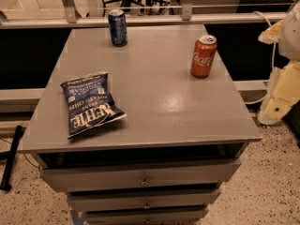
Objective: Move coke can near blue chip bag
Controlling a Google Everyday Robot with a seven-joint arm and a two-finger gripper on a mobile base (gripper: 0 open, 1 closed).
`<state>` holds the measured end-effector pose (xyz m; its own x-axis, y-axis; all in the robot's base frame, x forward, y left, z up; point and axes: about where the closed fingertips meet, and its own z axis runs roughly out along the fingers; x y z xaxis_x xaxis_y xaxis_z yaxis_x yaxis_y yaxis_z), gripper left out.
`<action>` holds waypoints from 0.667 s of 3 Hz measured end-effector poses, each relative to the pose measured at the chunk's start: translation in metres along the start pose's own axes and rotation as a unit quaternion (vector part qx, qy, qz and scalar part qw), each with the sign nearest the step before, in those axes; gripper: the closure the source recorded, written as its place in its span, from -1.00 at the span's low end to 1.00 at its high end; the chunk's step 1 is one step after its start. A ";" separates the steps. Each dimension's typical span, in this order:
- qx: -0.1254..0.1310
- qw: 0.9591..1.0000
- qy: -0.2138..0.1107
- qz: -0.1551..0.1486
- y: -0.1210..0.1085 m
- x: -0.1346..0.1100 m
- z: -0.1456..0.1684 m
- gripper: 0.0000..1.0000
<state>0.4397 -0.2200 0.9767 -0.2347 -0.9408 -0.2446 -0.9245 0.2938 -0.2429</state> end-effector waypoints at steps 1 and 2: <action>-0.001 0.999 -0.032 0.038 -0.012 0.008 0.026 -1.00; 0.018 0.994 -0.079 0.073 -0.042 0.005 0.067 -1.00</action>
Offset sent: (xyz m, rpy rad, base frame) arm 0.1199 -0.0094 -0.0856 0.3129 -0.1600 -0.1847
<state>0.4979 -0.2259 0.9228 -0.3136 -0.8502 -0.4228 -0.8715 0.4345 -0.2274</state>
